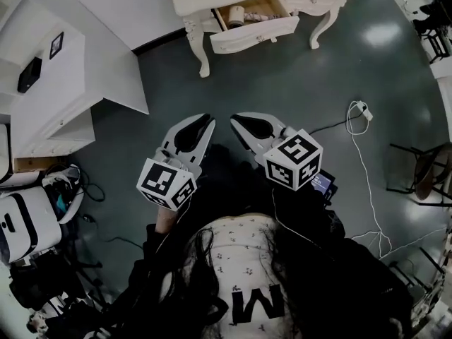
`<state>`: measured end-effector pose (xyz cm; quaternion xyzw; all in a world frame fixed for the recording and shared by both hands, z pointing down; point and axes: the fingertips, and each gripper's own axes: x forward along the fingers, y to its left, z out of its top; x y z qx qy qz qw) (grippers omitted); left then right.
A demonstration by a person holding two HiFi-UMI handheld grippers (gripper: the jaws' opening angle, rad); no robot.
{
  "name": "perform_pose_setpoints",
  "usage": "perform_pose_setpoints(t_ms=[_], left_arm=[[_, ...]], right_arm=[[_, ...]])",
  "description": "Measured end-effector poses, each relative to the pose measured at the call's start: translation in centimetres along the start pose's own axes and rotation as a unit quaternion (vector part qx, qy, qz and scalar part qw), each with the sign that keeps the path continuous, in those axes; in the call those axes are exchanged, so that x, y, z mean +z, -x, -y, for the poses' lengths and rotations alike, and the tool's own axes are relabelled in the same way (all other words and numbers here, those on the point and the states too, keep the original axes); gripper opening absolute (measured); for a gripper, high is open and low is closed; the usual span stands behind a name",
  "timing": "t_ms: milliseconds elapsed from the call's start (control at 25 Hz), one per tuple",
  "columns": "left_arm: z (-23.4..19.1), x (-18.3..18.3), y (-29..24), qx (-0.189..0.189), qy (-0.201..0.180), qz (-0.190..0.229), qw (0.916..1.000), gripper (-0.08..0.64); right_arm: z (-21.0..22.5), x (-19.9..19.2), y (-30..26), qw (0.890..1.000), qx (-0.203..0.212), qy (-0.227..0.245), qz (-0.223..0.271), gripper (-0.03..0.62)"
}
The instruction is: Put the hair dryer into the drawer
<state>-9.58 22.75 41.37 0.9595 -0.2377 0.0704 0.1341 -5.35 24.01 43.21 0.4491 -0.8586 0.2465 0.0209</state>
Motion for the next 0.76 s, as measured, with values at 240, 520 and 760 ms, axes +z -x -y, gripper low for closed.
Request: perform_pose_setpoints(t_ms=[240, 520, 760], left_arm=[[1.6, -0.2, 0.3, -0.001, -0.009, 0.001, 1.0000, 0.048], [2.6, -0.1, 0.6, 0.000, -0.016, 0.005, 0.9999, 0.048], [3.0, -0.1, 1.2, 0.005, -0.019, 0.009, 0.9998, 0.048]], right_arm=[[-0.6, -0.5, 1.3, 1.000, 0.004, 0.006, 0.005, 0.009], [-1.2, -0.5, 2.2, 1.000, 0.008, 0.015, 0.008, 0.009], [-1.9, -0.6, 2.4, 1.000, 0.014, 0.023, 0.006, 0.009]])
